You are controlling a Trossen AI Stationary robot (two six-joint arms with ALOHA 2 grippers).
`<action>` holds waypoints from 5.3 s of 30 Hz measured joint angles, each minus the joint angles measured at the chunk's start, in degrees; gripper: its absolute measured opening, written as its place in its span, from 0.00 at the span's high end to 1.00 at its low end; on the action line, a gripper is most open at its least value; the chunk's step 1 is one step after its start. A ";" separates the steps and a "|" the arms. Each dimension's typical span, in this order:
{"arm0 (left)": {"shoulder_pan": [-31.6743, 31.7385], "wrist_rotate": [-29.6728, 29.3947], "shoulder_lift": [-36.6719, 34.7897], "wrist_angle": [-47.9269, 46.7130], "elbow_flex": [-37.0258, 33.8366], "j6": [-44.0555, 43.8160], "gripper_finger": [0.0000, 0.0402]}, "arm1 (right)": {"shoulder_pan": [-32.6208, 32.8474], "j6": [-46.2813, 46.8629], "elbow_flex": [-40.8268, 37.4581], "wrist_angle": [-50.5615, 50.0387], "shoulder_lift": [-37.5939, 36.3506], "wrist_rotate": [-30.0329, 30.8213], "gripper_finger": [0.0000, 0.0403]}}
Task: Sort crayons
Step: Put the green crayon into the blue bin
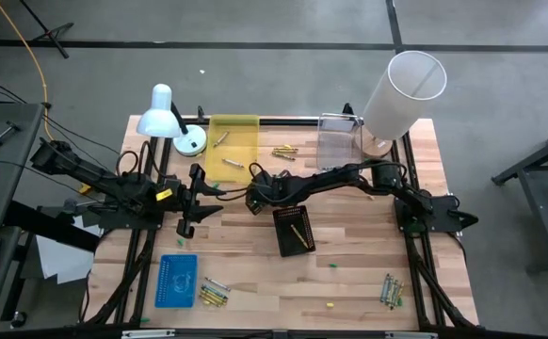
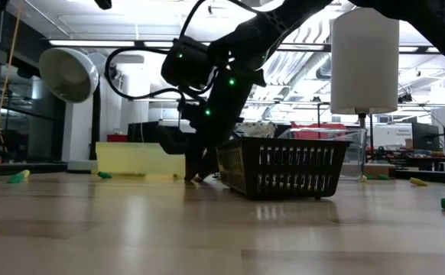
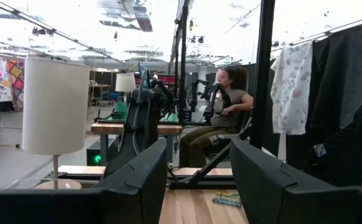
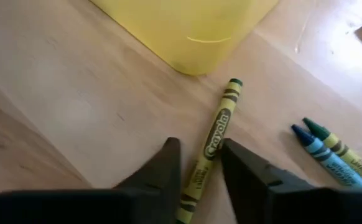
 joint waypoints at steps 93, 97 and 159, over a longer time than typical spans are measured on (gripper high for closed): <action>-0.04 -10.23 1.70 0.81 0.02 10.83 0.60 | 12.94 -45.15 20.96 63.91 19.02 -50.83 1.00; -0.04 -10.23 1.70 0.86 0.02 10.84 0.60 | 13.59 -45.52 22.79 64.45 20.15 -47.34 1.00; 3.08 -10.25 1.79 0.95 0.02 10.91 0.60 | 15.33 -44.03 40.68 62.24 33.03 -38.55 0.98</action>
